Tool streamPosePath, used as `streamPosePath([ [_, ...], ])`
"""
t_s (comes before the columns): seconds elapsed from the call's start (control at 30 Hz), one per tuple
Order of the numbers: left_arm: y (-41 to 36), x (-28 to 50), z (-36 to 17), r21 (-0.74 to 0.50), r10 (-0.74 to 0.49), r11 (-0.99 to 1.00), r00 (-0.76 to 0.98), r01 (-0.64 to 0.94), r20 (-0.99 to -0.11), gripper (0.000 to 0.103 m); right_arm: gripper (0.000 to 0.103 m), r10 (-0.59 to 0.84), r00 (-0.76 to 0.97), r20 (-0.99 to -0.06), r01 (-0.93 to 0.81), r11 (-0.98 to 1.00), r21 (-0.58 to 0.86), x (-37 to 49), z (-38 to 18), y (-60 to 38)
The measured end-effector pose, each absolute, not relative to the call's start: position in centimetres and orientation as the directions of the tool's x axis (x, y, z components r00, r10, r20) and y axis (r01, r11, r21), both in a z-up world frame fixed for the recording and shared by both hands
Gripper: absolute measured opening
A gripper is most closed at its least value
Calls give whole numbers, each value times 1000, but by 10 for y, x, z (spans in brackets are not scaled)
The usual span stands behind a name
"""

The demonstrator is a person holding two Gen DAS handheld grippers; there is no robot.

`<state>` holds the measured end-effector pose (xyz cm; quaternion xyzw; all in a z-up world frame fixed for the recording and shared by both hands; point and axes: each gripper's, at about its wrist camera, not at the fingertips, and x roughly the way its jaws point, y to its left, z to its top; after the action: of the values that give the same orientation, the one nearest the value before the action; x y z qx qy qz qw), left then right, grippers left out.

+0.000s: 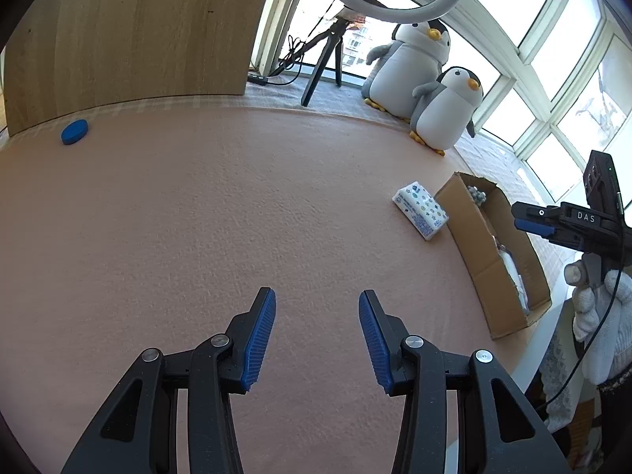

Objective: Organize objects
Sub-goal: 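Move the right tool to the Vinda tissue pack and close on it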

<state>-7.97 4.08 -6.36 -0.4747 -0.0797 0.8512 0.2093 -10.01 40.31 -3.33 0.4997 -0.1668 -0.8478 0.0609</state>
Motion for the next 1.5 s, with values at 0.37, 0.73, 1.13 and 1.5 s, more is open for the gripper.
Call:
streamPosePath([
  [0.37, -3, -69, -62, -354, 396, -917, -508, -181, -765, 47, 62, -213, -366, -906, -36, -969, 243, -190, -67, 355],
  [0.73, -36, -62, -69, -365, 367, -924, -523, -112, -769, 47, 62, -121, -289, -950, 18, -993, 121, -227, -99, 332],
  [1.13, -39, -58, -67, -361, 365, -926, -522, -114, -771, 47, 66, -71, -234, -970, 22, -997, 68, -231, -115, 325],
  [1.5, -33, -57, -66, -366, 376, -922, -521, -127, -766, 47, 66, -293, -149, -944, -27, -954, 300, -190, -125, 318],
])
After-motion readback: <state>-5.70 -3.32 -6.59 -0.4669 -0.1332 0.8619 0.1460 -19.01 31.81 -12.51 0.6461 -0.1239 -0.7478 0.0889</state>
